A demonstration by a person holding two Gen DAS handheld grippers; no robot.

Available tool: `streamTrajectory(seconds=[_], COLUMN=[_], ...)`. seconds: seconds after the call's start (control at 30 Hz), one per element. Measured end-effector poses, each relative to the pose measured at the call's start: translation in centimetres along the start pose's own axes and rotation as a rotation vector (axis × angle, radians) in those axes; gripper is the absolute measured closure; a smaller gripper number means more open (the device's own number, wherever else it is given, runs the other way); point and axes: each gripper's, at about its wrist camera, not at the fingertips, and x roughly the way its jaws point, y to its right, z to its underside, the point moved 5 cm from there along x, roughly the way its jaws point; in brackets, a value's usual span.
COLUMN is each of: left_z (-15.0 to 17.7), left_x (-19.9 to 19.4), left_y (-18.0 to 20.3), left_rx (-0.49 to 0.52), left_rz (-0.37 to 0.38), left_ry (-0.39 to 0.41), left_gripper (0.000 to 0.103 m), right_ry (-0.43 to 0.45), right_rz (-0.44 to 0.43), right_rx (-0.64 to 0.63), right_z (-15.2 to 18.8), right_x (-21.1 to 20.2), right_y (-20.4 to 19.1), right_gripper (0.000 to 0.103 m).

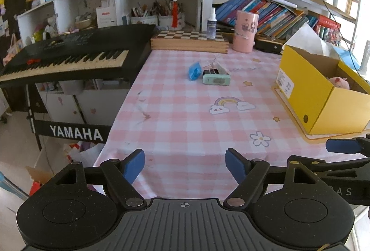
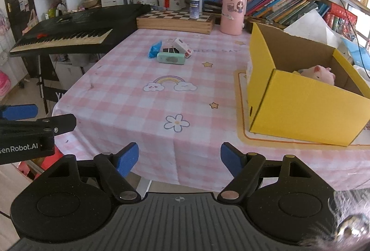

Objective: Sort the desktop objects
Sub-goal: 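Withdraw both tools from the yellow box back over the table, then reach the left tool to the mint-green block while the right tool approaches the blue bag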

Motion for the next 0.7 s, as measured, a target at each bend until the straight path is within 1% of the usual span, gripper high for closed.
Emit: streamTrajectory(seconds=[0.07, 0.13, 0.23, 0.33, 0.7], left_z=[-0.2, -0.5, -1.3, -2.2, -6.2], left_x=[0.5, 1.1, 2.3, 3.6, 9.1], left_y=[0.0, 0.0, 0.0, 0.2, 1.8], left_rx=[0.002, 0.005, 0.013, 0.021, 0.036], left_rz=[0.0, 0.001, 0.002, 0.006, 0.033], left_ry=[-0.001, -0.007, -0.013, -0.016, -0.02], left_gripper=[0.024, 0.024, 0.024, 0.024, 0.024], right_ry=[0.0, 0.01, 0.027, 0.046, 0.053], right_rz=[-0.008, -0.016, -0.023, -0.03, -0.044], right_rx=[-0.002, 0.002, 0.018, 0.029, 0.082], right_z=[-0.4, -0.9, -2.1, -3.9, -10.5], right_x=[0.6, 1.1, 1.9, 3.1, 8.2], right_y=[0.0, 0.0, 0.2, 0.6, 2.9], right_gripper=[0.028, 0.032, 0.033, 0.033, 0.033])
